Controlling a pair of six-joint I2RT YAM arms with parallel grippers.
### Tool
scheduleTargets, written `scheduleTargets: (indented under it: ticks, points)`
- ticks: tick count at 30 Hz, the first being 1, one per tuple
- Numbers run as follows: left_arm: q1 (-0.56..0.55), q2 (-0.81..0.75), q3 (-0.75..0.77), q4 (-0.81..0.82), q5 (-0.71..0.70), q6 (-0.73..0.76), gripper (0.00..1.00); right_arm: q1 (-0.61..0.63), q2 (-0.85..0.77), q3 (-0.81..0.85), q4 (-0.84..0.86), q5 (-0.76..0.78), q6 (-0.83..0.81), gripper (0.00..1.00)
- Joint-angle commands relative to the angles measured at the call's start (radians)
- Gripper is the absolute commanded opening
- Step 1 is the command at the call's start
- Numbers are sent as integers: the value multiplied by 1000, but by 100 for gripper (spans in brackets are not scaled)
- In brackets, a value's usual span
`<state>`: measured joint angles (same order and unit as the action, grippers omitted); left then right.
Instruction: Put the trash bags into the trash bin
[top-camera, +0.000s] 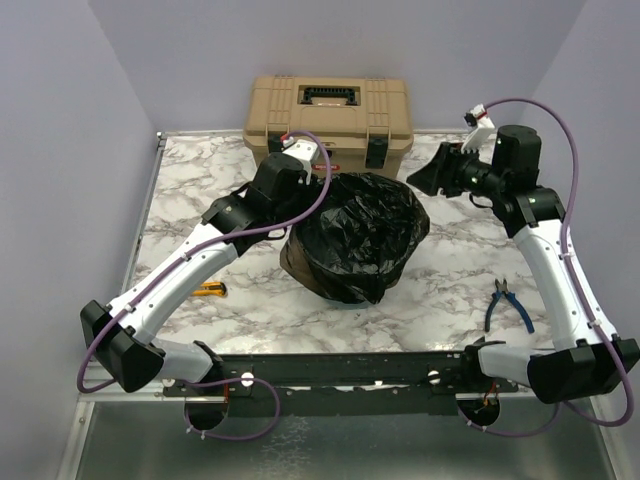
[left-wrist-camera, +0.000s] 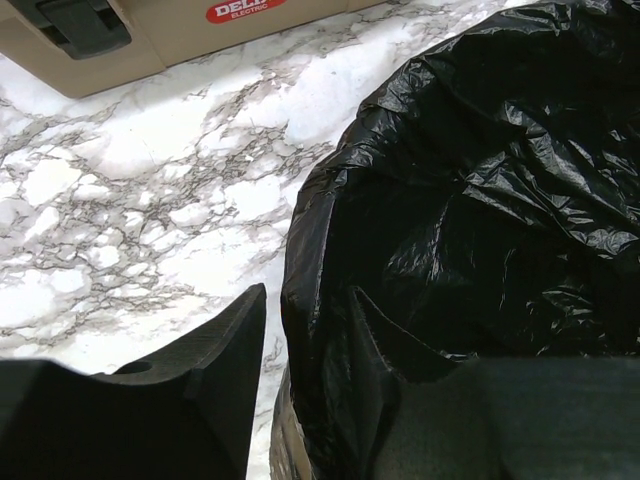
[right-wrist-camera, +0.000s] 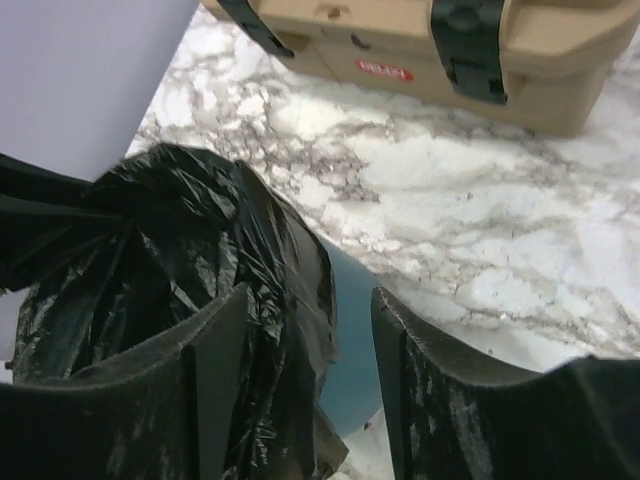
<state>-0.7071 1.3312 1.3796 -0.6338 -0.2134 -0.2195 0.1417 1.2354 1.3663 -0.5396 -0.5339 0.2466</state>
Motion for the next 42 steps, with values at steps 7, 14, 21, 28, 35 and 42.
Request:
scheduleTargets:
  ticks: [7, 14, 21, 28, 35, 42]
  points:
    - [3, -30, -22, -18, 13, -5, 26, -7, -17, -240, 149, -105, 131, 21]
    - [3, -36, -41, -18, 13, -17, 21, -7, -74, -316, 251, -58, 218, 0]
    - [3, -36, -53, -18, 12, -25, 21, -7, -44, -336, 229, -71, 209, 9]
    - [3, -47, -71, -12, 11, -42, 20, -7, -53, -433, 240, 3, 203, 0]
    - [3, -58, -77, -12, 13, -48, 18, -7, -47, -509, 325, 66, 264, 0]
    - [4, -65, -90, -12, 1, -57, 18, -9, -76, -439, 214, 222, 192, 49]
